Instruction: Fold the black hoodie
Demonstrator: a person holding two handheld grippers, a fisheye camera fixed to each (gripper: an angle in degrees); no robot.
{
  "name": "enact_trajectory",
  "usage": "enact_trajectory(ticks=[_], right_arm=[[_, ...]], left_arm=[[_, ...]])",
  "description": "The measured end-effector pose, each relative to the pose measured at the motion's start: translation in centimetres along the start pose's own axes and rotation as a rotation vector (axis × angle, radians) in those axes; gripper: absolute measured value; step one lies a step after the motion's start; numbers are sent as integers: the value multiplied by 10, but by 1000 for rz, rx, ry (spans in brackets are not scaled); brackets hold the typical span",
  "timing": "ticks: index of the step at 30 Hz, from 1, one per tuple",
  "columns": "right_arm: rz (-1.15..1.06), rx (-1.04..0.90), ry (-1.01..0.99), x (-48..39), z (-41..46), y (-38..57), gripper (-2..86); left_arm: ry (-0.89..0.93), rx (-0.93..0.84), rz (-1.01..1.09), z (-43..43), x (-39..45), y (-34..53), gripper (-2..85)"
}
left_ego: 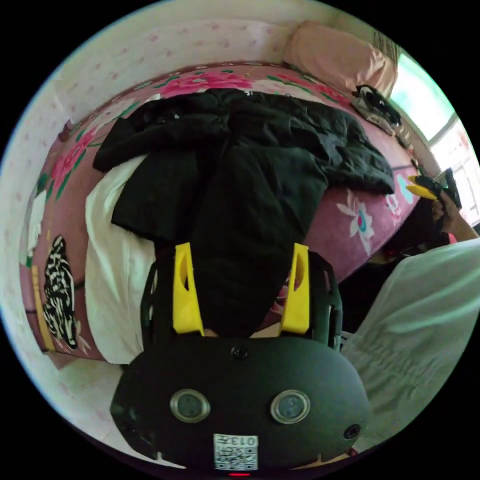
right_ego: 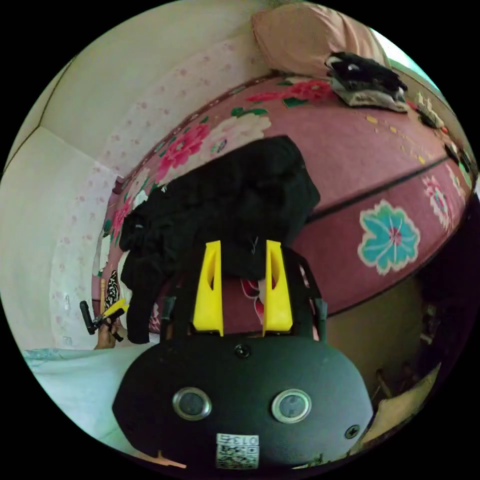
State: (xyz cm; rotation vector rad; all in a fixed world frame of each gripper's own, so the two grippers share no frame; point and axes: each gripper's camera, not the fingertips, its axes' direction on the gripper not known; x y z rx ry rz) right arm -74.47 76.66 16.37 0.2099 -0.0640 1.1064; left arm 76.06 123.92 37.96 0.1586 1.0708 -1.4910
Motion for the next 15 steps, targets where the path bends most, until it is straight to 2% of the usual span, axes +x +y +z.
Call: enact_trajectory(ticks=[2, 5, 7, 9, 12, 14, 15], right_arm=[[89, -47, -87, 43, 17, 17, 154], [136, -131, -150, 87, 35, 29, 158], [165, -142, -202, 113, 39, 32, 157], [195, -134, -272, 137, 41, 31, 152], [259, -142, -357, 176, 46, 27, 118], [380, -185, -376, 214, 45, 29, 73], [409, -195, -393, 224, 45, 32, 64]], left_arm=[[-45, -26, 53, 17, 20, -17, 285], [75, -203, 44, 53, 39, -35, 315], [-68, -222, 58, 56, 62, -38, 313], [-98, -265, 32, 55, 73, -41, 303], [-91, -295, -7, 47, 78, -38, 221], [-90, -259, -124, 29, 78, -31, 24], [-81, -241, -168, 24, 75, -28, 19]])
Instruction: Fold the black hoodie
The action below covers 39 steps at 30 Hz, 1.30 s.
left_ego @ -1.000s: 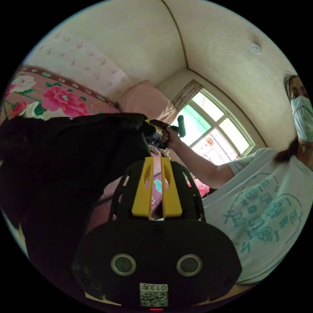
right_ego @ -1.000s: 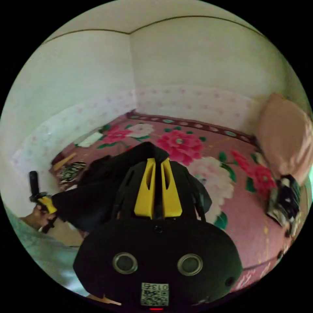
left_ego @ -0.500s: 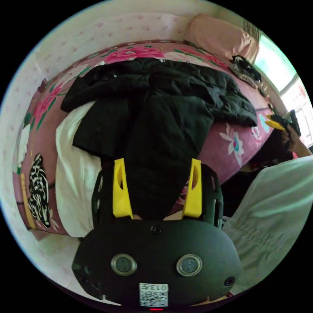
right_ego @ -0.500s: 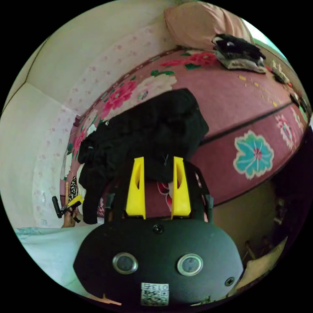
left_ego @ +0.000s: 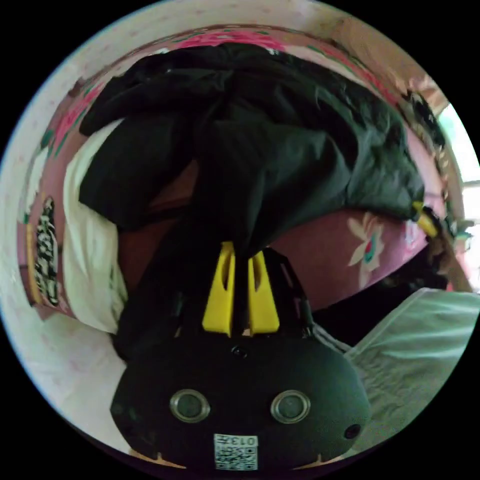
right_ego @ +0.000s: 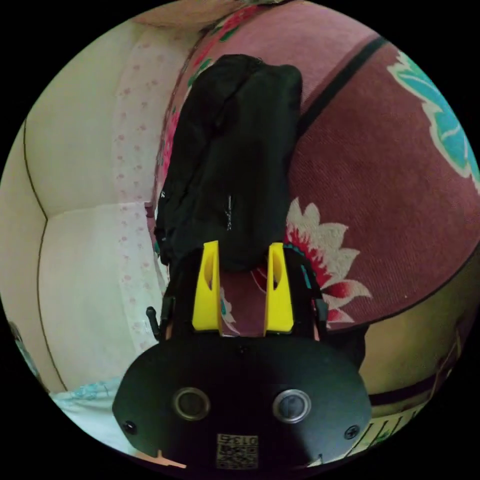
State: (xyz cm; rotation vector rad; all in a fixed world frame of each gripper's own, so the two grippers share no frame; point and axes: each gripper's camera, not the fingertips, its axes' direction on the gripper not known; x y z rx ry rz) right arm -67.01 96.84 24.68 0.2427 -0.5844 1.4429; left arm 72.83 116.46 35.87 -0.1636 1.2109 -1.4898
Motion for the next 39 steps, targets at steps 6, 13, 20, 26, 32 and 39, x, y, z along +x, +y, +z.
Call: enact_trajectory(ticks=[6, 13, 20, 26, 32, 39], right_arm=[[-93, 31, -475, 42, -56, -7, 22], [-638, 34, -767, -66, -173, -26, 12], [-1339, 336, -803, -193, -354, 85, 7], [-1710, 805, -485, -222, -489, 258, 5], [-1797, 1301, -28, -225, -551, 405, 4], [-1790, 1489, 439, -221, -571, 465, 4]], left_arm=[[548, 366, -441, -48, -29, 56, -1], [479, 1059, -238, -248, 33, 101, -2], [196, 1612, 0, -435, 103, 198, -2], [60, 1943, 90, -503, 144, 291, -1], [-15, 1977, 220, -544, 175, 314, 0], [-138, 1841, 347, -563, 221, 266, 1]])
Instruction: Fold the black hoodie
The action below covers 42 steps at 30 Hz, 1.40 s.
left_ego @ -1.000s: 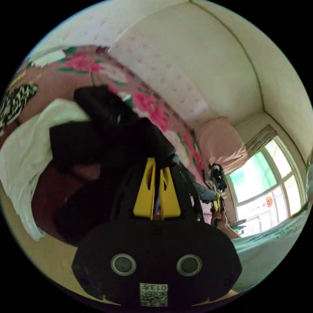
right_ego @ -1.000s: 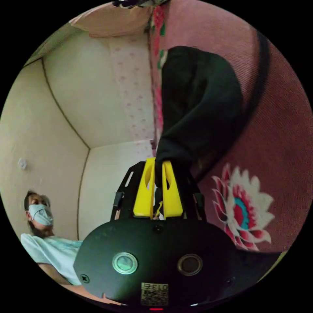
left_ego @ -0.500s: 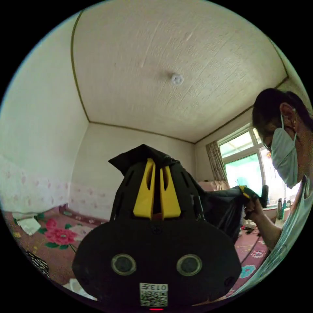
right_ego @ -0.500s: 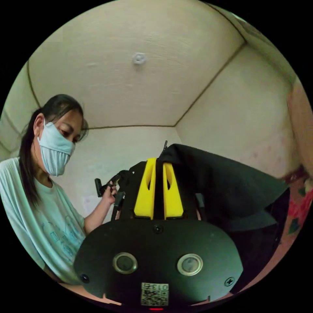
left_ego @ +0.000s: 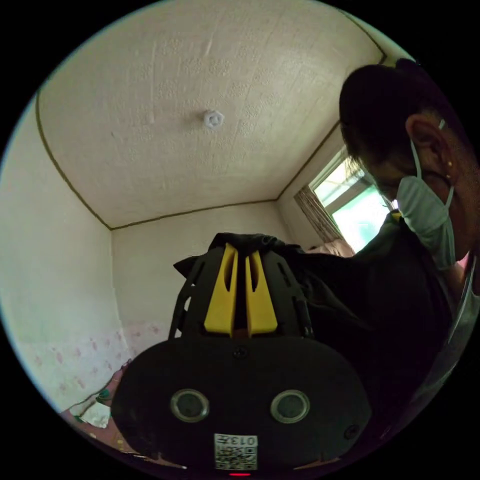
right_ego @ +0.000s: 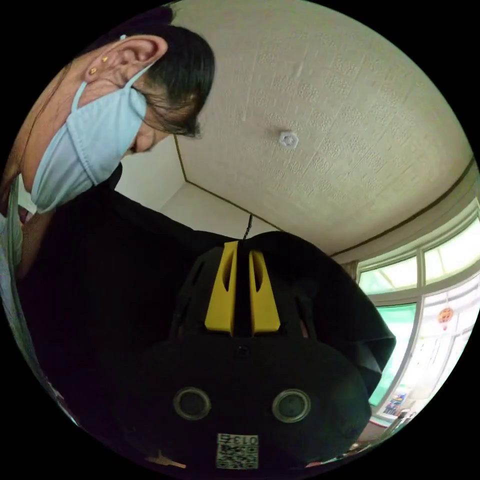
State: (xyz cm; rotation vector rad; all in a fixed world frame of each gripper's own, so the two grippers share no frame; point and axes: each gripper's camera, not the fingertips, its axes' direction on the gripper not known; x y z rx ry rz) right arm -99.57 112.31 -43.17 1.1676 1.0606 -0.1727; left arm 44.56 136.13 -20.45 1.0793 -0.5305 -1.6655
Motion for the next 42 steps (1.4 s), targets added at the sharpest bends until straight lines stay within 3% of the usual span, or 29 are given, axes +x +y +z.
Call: enact_trajectory(ticks=[6, 10, 12, 14, 15, 16, 18, 21, 24, 26, 29, 34, 37, 42], right_arm=[[37, -175, -18, 38, 53, 55, 9], [104, -322, -101, 70, 178, 132, 26], [143, -439, -153, 78, 258, 182, 44], [193, -723, -294, 76, 366, 275, 94], [222, -820, -350, 75, 389, 301, 98], [299, -1006, -452, 75, 420, 350, 104], [413, -1079, -509, 76, 425, 405, 111], [419, -1154, -480, 72, 396, 476, 134], [544, -1333, -512, 75, 347, 551, 137], [640, -1504, -484, 79, 301, 601, 137], [803, -1603, -328, 97, 252, 640, 148], [1050, -1616, -195, 111, 242, 680, 161], [1114, -1625, -181, 102, 265, 698, 141], [1041, -1740, -130, 81, 310, 709, 47]], left_arm=[[159, -222, 13, 152, 35, 40, 5], [165, -517, -60, 350, 70, 119, 16], [169, -691, -130, 446, 84, 181, 29], [300, -990, -377, 540, 88, 291, 74], [327, -1035, -462, 549, 88, 316, 78], [347, -1037, -613, 552, 86, 358, 84], [321, -1011, -662, 537, 91, 403, 96], [278, -1206, -583, 497, 106, 474, 134], [224, -1396, -633, 424, 115, 539, 152], [117, -1503, -814, 350, 118, 578, 167], [-51, -1612, -965, 268, 134, 600, 192], [-329, -1476, -1397, 203, 155, 624, 255], [-313, -1440, -1580, 216, 172, 659, 269], [-440, -1853, -1294, 275, 183, 684, 174]])
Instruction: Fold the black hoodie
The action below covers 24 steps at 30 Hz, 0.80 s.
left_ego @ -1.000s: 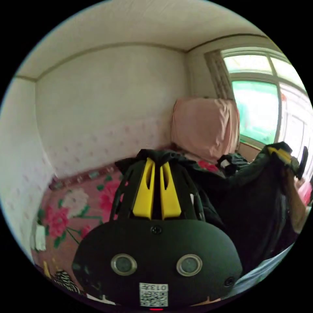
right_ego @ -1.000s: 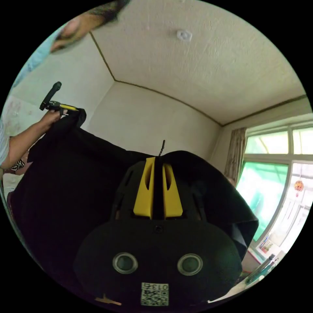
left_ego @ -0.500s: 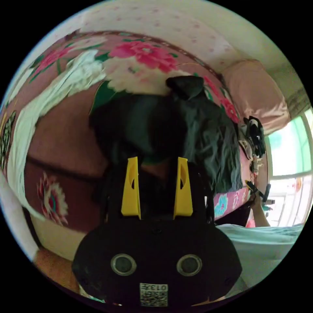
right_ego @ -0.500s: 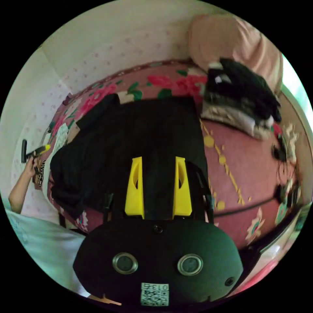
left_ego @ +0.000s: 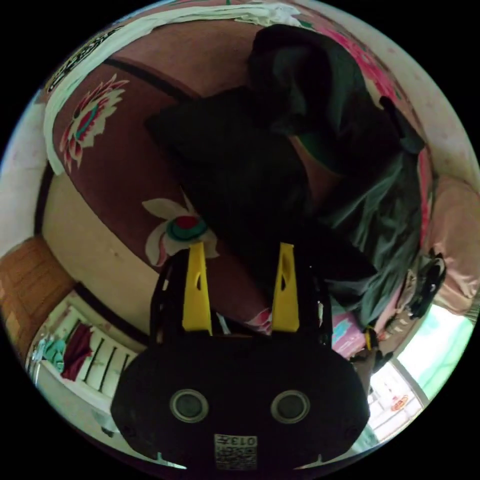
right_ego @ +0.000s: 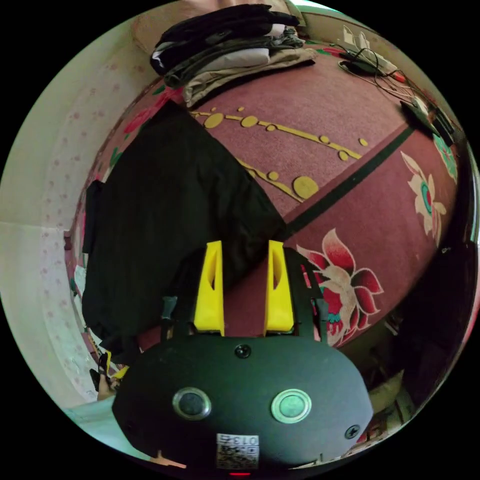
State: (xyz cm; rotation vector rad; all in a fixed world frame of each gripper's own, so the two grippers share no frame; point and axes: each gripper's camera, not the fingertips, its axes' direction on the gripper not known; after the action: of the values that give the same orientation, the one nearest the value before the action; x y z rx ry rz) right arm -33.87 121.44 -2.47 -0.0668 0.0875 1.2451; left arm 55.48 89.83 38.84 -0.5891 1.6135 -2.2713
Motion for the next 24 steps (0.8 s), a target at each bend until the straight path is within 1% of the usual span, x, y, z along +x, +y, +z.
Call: enact_trajectory(ticks=[1, 2, 3, 4, 5, 6, 8, 9, 10, 12, 13, 14, 16, 17, 18, 19, 20, 21, 22, 24], right_arm=[[-27, -18, 9, -10, 4, -7, 39], [-66, -21, 51, -21, 5, -12, 35], [-88, -22, 71, -27, 5, -14, 33], [-131, -18, 104, -38, 4, -16, 30], [-173, 0, 129, -48, -1, -17, 27], [-195, 13, 139, -52, -4, -17, 26], [-273, 77, 153, -66, -21, -14, 22], [-287, 97, 153, -69, -26, -12, 21], [-303, 134, 143, -75, -38, -8, 19], [-318, 185, 134, -85, -57, 0, 17], [-342, 227, 132, -93, -71, 8, 16], [-372, 253, 151, -100, -79, 16, 15], [-441, 246, 216, -109, -73, 27, 15], [-471, 207, 256, -109, -57, 30, 16], [-474, 176, 267, -107, -45, 30, 17], [-456, 98, 272, -99, -18, 29, 19], [-414, -2, 262, -88, 12, 27, 21], [-382, -58, 252, -82, 26, 25, 22], [-328, -144, 206, -72, 46, 23, 26], [-261, -108, 157, -67, 43, 20, 33]], left_arm=[[-70, -8, 3, 3, 4, -3, 142], [-90, -5, 17, 5, 5, -5, 68], [-77, -1, 41, 5, 4, -6, 30], [99, 19, 131, 2, 4, -7, 23], [237, 44, 117, -3, -3, -8, 18], [281, 58, 111, -6, -5, -8, 16], [487, 129, 149, -24, -12, -5, 9], [538, 155, 159, -31, -14, -3, 9], [637, 192, 191, -46, -17, 2, 7], [718, 274, 226, -76, -22, 17, 7], [727, 331, 300, -98, -23, 28, 7], [647, 372, 373, -117, -23, 42, 8], [515, 375, 443, -125, -23, 61, 9], [439, 325, 444, -116, -25, 68, 10], [410, 295, 438, -108, -27, 71, 10], [383, 244, 402, -89, -33, 75, 11], [374, 206, 348, -68, -40, 79, 12], [370, 181, 326, -58, -42, 81, 12], [369, 118, 287, -40, -45, 85, 13], [373, 91, 276, -28, -41, 93, 13]])
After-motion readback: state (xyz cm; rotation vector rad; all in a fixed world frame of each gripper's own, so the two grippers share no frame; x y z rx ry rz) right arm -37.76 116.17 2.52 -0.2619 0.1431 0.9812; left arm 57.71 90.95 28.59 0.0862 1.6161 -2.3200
